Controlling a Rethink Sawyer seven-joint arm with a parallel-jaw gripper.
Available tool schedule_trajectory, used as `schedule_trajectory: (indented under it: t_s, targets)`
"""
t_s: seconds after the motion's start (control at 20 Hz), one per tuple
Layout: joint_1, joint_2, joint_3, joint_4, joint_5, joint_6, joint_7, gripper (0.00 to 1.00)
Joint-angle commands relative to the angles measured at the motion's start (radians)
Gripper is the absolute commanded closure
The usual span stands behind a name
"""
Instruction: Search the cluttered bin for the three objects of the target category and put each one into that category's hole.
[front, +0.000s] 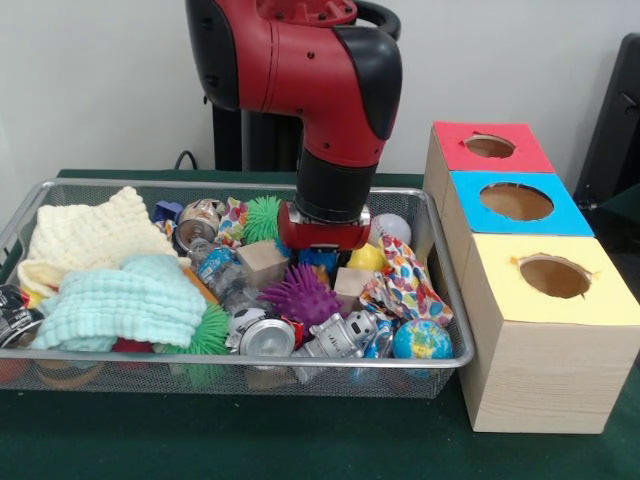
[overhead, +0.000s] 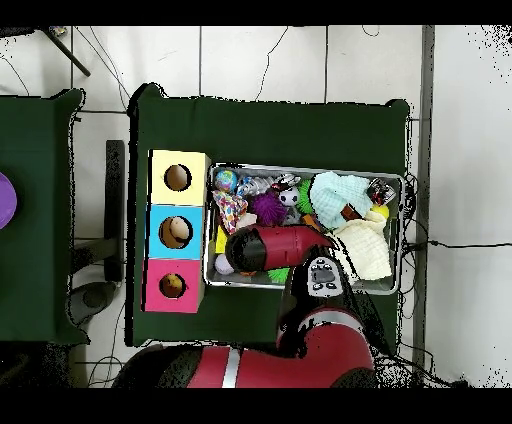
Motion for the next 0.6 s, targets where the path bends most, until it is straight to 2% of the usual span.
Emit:
schedule_trajectory:
  t_s: [0.05,0.45,0.55,0.6]
  targets:
    - [0.023,0.141,0.050,-0.060,0.042,-0.047,0.174,0.00]
    - [0.011,0.116,0.057,-0.036,0.053,-0.038,0.159,0.00]
    - [0.010,0.114,0.055,-0.029,0.055,-0.065,0.170,0.00]
    - [0.009,0.114,0.054,-0.025,0.057,-0.078,0.176,1.00]
